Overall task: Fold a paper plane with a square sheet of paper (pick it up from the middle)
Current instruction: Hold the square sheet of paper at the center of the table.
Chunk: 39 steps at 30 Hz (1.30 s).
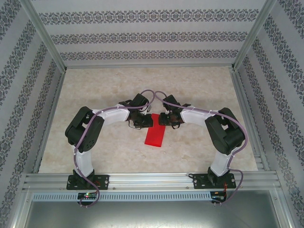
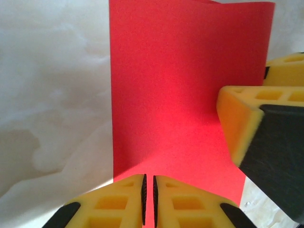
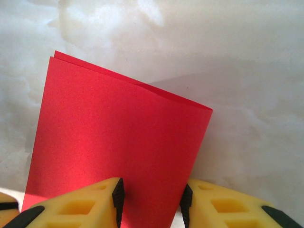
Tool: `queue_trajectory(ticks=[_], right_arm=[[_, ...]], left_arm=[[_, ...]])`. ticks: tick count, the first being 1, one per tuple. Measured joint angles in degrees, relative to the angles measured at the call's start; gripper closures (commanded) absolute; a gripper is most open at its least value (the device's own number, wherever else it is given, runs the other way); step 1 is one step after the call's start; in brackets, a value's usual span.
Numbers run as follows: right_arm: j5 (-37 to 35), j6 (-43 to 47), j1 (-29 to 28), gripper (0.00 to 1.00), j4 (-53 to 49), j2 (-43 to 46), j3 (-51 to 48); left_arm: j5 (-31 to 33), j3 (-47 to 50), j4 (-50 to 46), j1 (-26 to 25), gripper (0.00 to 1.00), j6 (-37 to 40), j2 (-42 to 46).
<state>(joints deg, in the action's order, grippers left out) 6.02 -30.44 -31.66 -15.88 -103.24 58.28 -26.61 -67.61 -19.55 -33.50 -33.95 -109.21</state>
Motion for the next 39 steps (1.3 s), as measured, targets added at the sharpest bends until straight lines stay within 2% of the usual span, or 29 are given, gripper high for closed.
queue_trajectory(ticks=[23,39], right_arm=[[0.0,-1.1,0.0,0.61,0.7,0.0,-0.3],[2.5,-2.0,0.8,0.51,2.3,1.7,-2.0]], left_arm=[[-0.4,0.0,2.5,0.0,0.84,-1.2,-2.4],[0.0,0.0,2.5,0.0,0.85,-0.5,-2.7]])
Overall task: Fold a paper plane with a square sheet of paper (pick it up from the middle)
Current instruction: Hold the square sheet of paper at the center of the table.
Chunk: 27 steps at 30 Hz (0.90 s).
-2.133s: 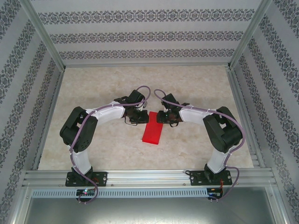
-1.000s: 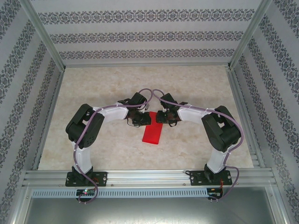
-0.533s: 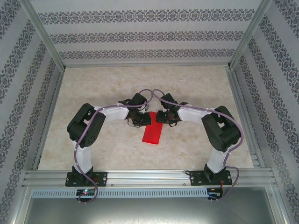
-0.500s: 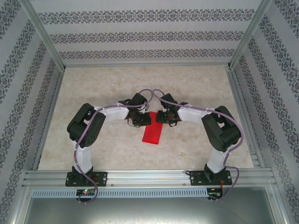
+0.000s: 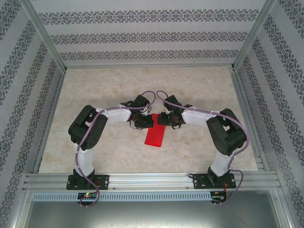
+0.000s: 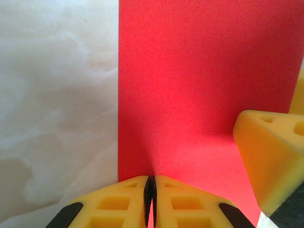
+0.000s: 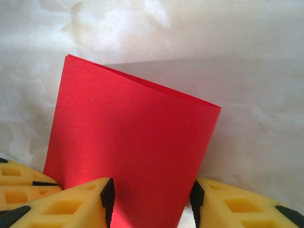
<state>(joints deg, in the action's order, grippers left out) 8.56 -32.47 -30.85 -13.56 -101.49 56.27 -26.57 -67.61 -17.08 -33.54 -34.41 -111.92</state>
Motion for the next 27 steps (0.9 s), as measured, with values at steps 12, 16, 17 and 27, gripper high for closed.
queue_trajectory(ticks=[12,16,17,27], right_arm=[[7.6,-7.8,1.8,0.72,4.2,12.2,-9.4],[11.5,-11.9,1.7,0.81,8.4,12.4,-11.0],[12.3,-12.7,1.7,0.82,9.2,12.1,-11.2],[15.1,-15.2,1.1,0.87,13.1,4.5,-10.1]], left_arm=[[0.3,0.0,0.0,-0.1,0.85,1.3,-0.1],[0.2,0.0,0.0,-0.1,0.85,1.3,-0.1],[0.3,0.0,0.0,-0.1,0.85,1.4,-0.1],[0.3,0.0,0.0,-0.1,0.85,1.5,-0.2]])
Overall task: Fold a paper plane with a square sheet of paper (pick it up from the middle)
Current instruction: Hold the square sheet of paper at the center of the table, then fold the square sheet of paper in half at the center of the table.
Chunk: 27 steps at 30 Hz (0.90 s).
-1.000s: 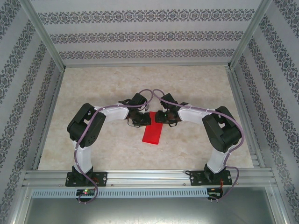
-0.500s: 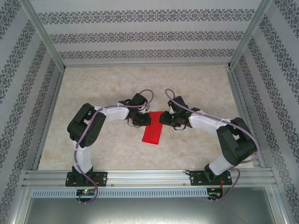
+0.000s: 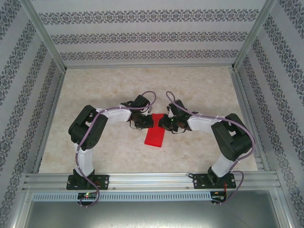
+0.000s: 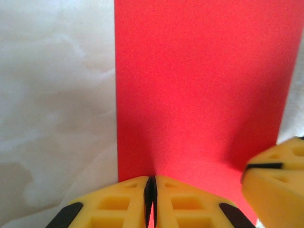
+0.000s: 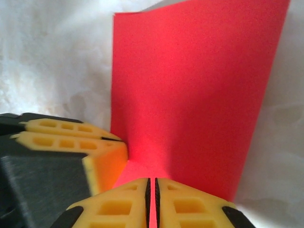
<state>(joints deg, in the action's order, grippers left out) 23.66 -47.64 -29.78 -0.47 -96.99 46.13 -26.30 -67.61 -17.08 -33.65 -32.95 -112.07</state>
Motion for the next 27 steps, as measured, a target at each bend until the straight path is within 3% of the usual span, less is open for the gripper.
queue_trajectory(ticks=[27], right_arm=[[-1.0,3.9,-1.6,0.87,-0.1,1.3,-1.3]], left_arm=[[-0.3,-0.6,0.2,0.0,0.85,1.1,-0.7]])
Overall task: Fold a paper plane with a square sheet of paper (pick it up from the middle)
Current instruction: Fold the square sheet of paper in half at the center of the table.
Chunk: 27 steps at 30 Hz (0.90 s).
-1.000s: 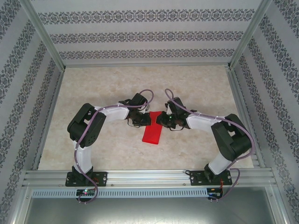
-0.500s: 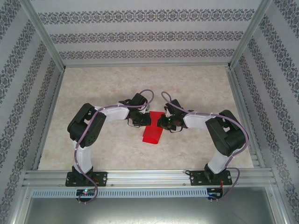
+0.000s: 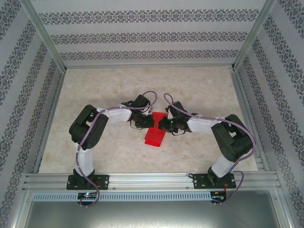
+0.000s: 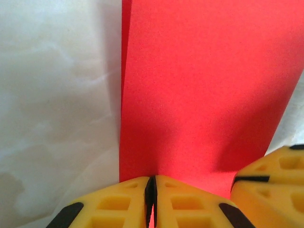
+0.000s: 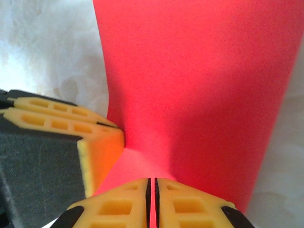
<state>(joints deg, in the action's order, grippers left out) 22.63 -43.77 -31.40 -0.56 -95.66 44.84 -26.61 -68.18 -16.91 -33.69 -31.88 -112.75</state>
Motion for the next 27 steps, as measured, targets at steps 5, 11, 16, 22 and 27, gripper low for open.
queue_trajectory(ticks=[5,11,16,22,27], right_arm=[[0.2,0.3,-0.4,0.87,-0.5,0.0,-0.7],[0.0,1.6,-0.4,0.87,-2.1,-0.1,-1.5],[-0.2,3.0,-0.4,0.87,-2.2,0.0,-2.1],[-0.3,4.5,-0.4,0.88,-0.9,1.8,-4.5],[-1.0,5.1,-0.4,0.88,-2.7,5.6,-7.4]], left_arm=[[-0.2,-0.1,0.0,0.0,0.85,0.2,-0.1],[-0.2,-0.3,0.0,0.0,0.85,0.5,-0.2],[-0.2,-0.3,0.0,0.0,0.85,0.6,-0.2],[-0.2,-0.4,0.0,-0.1,0.85,0.9,-0.3],[-0.2,-0.5,0.0,-0.2,0.85,1.3,-0.3]])
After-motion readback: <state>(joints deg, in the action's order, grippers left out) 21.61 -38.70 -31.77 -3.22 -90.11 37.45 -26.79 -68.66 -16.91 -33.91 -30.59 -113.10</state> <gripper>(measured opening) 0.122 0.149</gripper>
